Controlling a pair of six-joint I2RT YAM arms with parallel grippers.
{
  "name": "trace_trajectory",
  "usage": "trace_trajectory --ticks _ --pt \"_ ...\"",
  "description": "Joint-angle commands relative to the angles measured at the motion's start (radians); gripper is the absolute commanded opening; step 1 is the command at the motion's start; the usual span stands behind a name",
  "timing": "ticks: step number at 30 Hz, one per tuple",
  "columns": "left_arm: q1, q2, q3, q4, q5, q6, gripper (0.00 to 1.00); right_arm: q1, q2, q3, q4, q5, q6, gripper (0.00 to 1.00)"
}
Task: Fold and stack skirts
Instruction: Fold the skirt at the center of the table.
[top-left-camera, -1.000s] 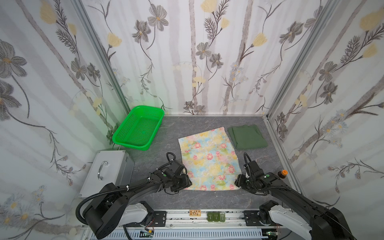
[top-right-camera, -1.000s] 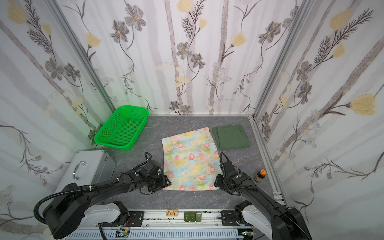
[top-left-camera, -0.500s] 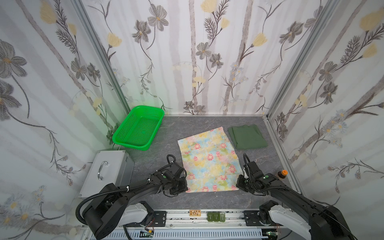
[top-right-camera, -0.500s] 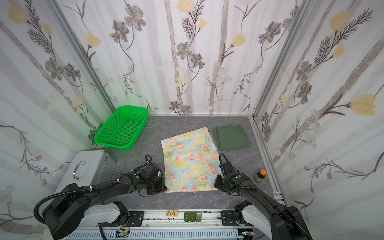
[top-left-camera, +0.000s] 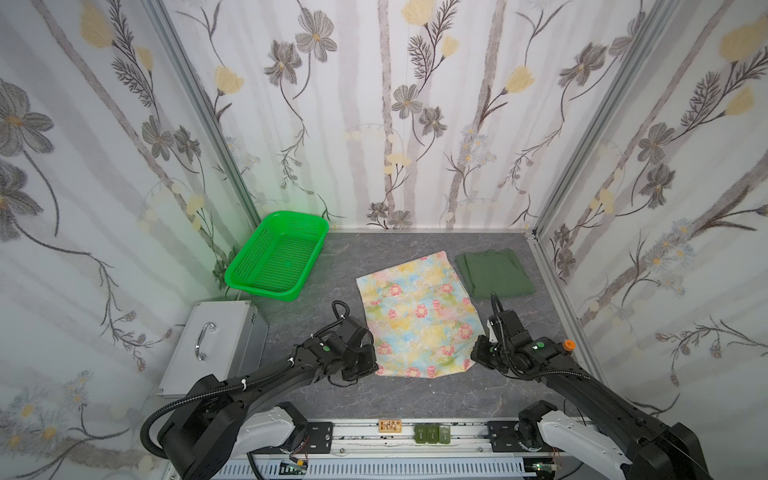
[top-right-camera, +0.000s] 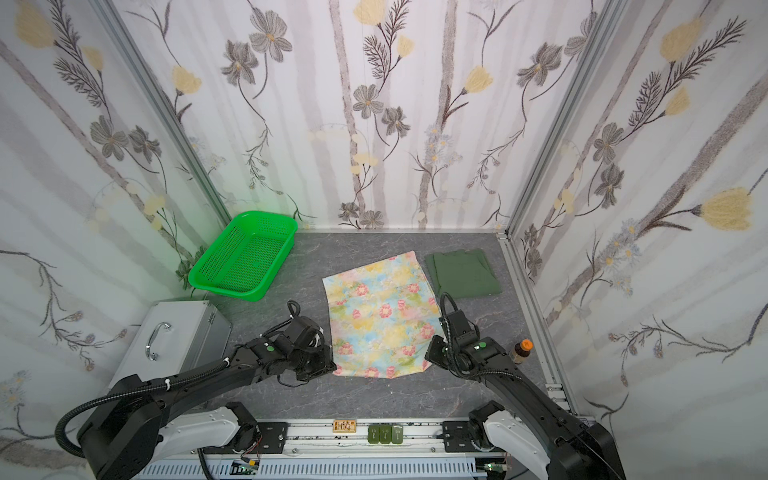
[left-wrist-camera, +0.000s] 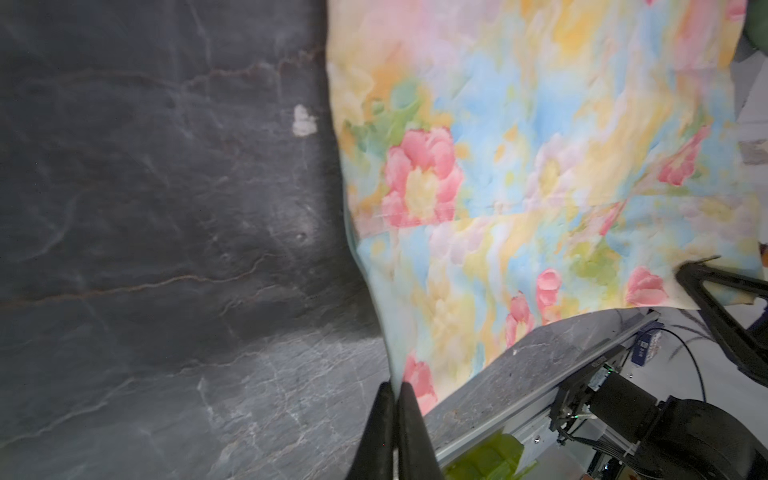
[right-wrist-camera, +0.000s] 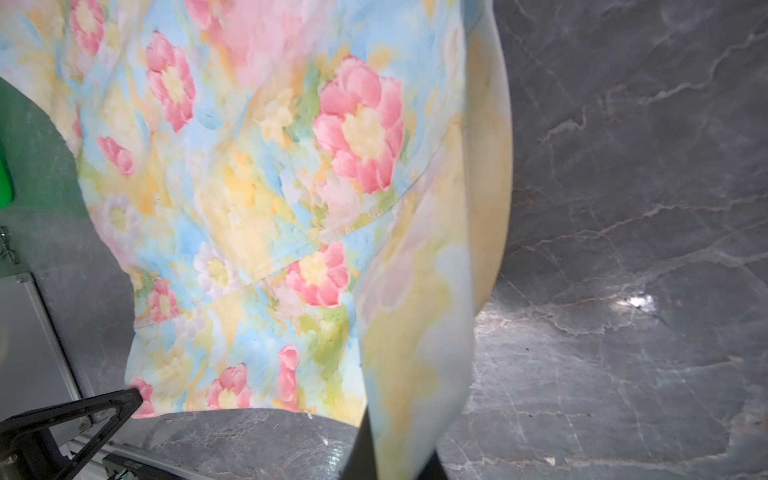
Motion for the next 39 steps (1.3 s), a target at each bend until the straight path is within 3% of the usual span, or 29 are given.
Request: trace_trajectory --ticks 1,9,15,23,30,39 --pt "0.005 -0.024 0.028 -0.003 -0.003 -0.022 0.0 0.001 -0.003 0.036 -0.018 0.005 -0.008 0.0" --pt "0.003 -0.183 0.008 -0.085 -0.036 -0.082 0.0 0.017 -0.124 0.051 -0.092 0.067 0.02 0.0" --pt "-0.027 -0.307 0.004 -0.178 -0.07 -0.118 0.0 0.118 -0.207 0.076 -0.168 0.161 0.086 0.0" --pt "-0.06 -0.424 0.029 -0.247 -0.106 -0.159 0.0 0.191 -0.261 0.096 -0.155 0.144 0.163 0.0" --pt "-0.032 -0.293 0.174 -0.249 -0.186 -0.081 0.0 0.17 -0.067 0.263 -0.06 0.125 0.073 0.0" --pt "0.196 -0.116 0.376 -0.241 -0.258 0.075 0.0 0.035 0.267 0.556 0.024 0.039 -0.124 0.0"
